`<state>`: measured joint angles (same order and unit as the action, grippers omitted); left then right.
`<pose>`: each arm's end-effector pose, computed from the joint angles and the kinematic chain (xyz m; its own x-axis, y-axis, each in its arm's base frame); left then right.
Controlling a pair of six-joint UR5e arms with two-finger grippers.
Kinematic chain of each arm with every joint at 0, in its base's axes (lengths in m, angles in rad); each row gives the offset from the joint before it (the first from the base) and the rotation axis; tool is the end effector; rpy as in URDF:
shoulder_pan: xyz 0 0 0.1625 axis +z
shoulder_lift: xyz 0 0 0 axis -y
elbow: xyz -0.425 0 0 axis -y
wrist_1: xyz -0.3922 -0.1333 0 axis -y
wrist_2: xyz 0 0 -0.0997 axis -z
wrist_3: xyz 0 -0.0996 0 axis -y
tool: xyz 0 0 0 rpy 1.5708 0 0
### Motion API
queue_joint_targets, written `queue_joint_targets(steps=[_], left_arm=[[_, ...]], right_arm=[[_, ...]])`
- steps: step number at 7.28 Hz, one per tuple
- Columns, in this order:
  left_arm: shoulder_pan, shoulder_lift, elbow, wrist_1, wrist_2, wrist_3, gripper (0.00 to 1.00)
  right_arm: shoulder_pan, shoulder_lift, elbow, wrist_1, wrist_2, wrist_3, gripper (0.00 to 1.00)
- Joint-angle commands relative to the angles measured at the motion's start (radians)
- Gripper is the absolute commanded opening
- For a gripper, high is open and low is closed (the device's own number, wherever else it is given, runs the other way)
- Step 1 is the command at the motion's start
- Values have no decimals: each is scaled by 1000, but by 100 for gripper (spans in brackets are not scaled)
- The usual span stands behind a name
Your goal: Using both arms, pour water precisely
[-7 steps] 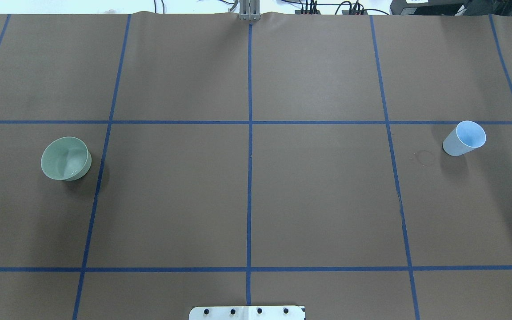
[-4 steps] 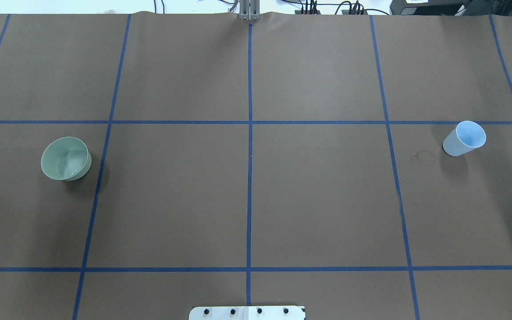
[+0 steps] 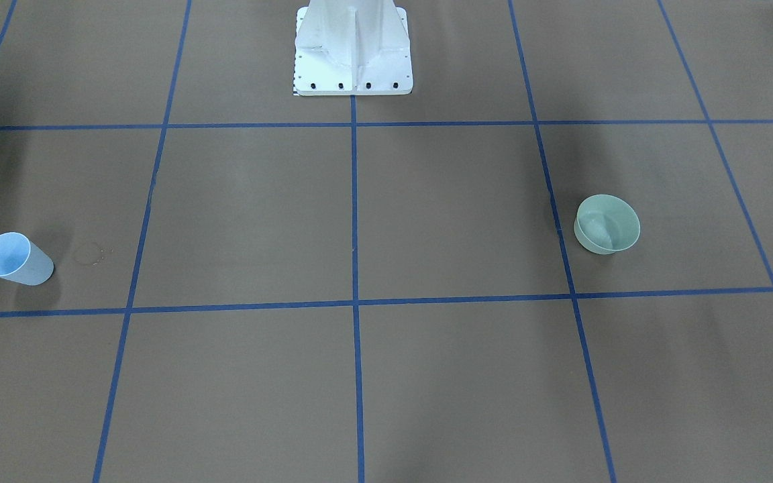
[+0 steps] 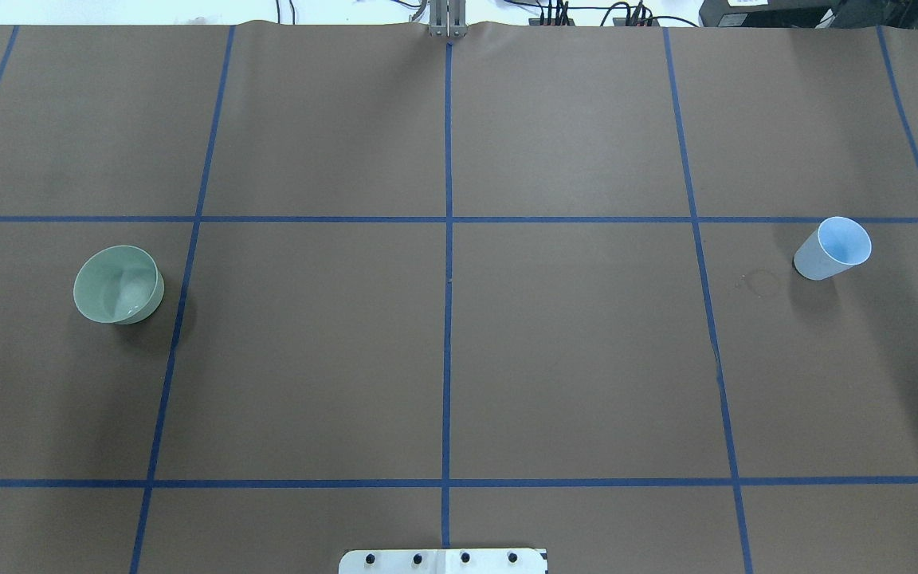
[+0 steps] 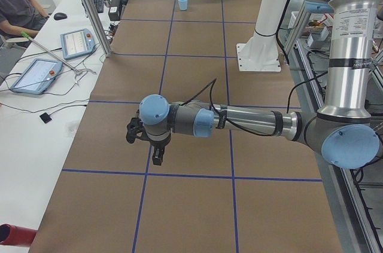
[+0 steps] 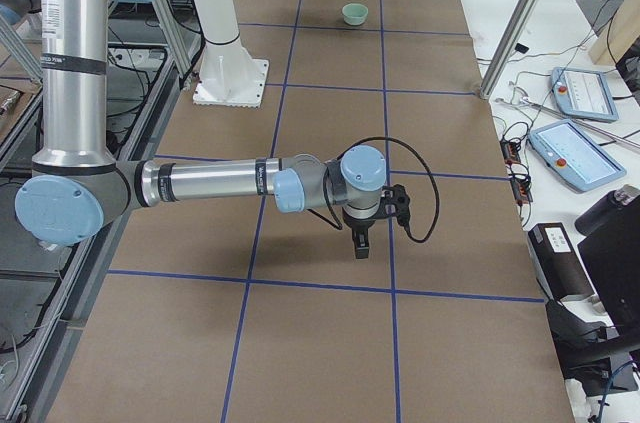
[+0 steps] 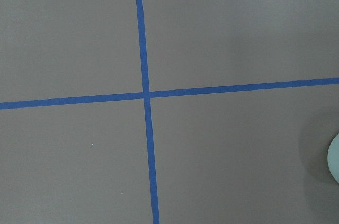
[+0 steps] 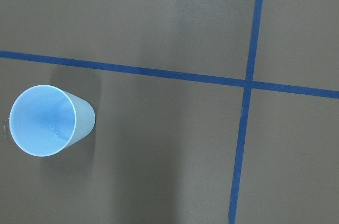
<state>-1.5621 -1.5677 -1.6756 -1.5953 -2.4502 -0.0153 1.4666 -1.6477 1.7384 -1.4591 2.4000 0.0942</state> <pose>-0.0523 -0.4962 0.5981 0.6368 0.0873 -0.7661 0.0011 0.9935 0.1142 0.0107 -0.4728 0.5966 0.6631 -0.1251 0.7380 0.0397 0.9904 0.1322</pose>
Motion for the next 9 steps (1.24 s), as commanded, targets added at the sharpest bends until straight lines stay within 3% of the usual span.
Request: queue_joint_targets(steps=[1, 4, 6, 8, 9], left_arm=[[5, -2, -3, -2, -1, 0, 100], [104, -9, -10, -52, -1, -53, 100], [241, -2, -4, -299, 2, -379, 100], [438, -15, 2, -449, 35, -697, 100], [494, -24, 2, -462, 99, -719, 100]], right_arm=[[0, 0, -3, 13, -4, -4, 100], [0, 0, -2, 13, -7, -2, 100], [0, 0, -2, 13, -7, -2, 100], [0, 0, -5, 13, -7, -2, 100], [0, -1, -5, 13, -7, -2, 100]])
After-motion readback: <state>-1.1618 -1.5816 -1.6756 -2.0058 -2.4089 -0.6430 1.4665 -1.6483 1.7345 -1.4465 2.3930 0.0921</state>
